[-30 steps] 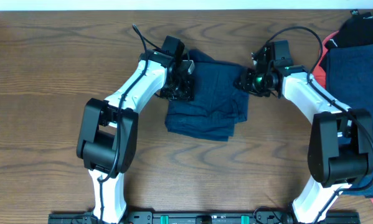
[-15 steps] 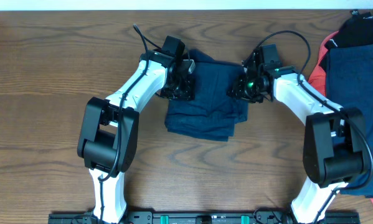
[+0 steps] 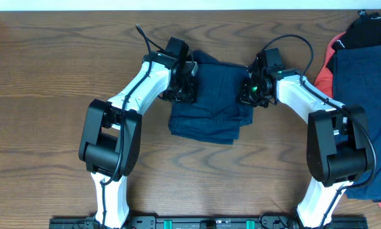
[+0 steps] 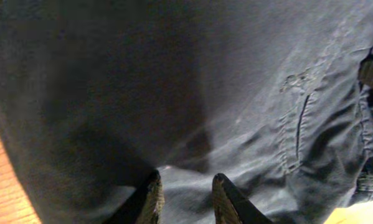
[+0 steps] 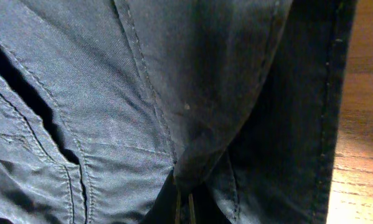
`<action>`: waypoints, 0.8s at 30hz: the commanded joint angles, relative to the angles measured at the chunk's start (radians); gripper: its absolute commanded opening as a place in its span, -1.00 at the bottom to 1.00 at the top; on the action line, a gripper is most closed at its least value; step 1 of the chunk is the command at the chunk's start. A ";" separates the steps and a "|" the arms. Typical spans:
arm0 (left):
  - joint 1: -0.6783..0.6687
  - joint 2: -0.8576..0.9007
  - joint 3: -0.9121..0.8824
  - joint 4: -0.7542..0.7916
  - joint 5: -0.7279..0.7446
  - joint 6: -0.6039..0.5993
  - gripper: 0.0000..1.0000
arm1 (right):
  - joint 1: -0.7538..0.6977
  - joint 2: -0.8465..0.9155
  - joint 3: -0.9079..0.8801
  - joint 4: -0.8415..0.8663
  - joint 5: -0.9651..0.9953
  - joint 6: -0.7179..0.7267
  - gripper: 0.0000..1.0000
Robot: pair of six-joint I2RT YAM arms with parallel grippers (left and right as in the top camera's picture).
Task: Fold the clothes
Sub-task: 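Release the pants and pull both grippers outward to the sides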
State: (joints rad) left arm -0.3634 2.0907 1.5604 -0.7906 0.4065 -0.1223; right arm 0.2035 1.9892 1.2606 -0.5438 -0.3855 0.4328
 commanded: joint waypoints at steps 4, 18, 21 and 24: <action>0.056 0.016 -0.005 -0.021 -0.072 0.018 -0.41 | -0.035 -0.002 0.079 -0.102 0.082 -0.021 -0.98; 0.140 -0.037 -0.003 -0.080 -0.084 0.014 -0.45 | -0.042 -0.002 0.210 -0.419 0.228 -0.097 -0.11; 0.129 -0.087 -0.003 -0.080 -0.079 0.017 -0.63 | -0.041 -0.002 0.243 -0.444 0.193 -0.104 -0.41; 0.116 -0.133 -0.003 -0.071 -0.081 0.037 -0.88 | -0.040 -0.002 0.282 -0.444 0.145 -0.158 -0.57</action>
State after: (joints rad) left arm -0.2337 2.0392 1.5593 -0.8639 0.3332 -0.1135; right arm 0.1684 1.9892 1.4887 -0.9874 -0.2081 0.3248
